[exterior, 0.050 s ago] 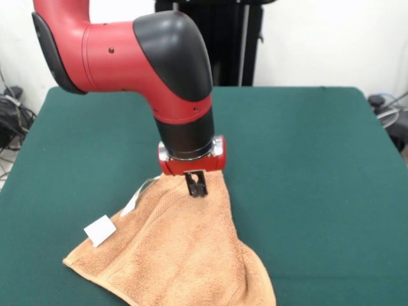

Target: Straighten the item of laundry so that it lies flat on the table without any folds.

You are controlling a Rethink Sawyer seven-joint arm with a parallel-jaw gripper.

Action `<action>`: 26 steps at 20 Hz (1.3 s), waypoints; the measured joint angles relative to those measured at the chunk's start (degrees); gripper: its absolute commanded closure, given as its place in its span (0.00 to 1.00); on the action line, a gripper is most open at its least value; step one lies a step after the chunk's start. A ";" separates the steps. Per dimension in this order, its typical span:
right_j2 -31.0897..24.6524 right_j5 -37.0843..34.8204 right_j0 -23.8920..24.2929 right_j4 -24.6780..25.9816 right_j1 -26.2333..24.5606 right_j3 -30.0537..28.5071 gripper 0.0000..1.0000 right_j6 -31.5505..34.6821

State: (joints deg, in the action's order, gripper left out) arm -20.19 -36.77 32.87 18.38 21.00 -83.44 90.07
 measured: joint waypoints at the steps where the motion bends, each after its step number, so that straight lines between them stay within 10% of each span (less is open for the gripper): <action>1: 0.00 0.00 0.00 0.00 0.00 0.00 1.00 0.00; 2: 0.00 0.00 0.00 0.00 0.00 0.00 1.00 0.00; 3: -0.01 0.00 -0.01 -0.01 0.00 0.00 0.00 0.00; 26: -0.01 1.59 1.60 0.03 3.27 -4.47 0.00 0.00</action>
State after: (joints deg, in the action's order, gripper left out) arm -20.20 -35.19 34.47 18.41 24.27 -87.91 90.07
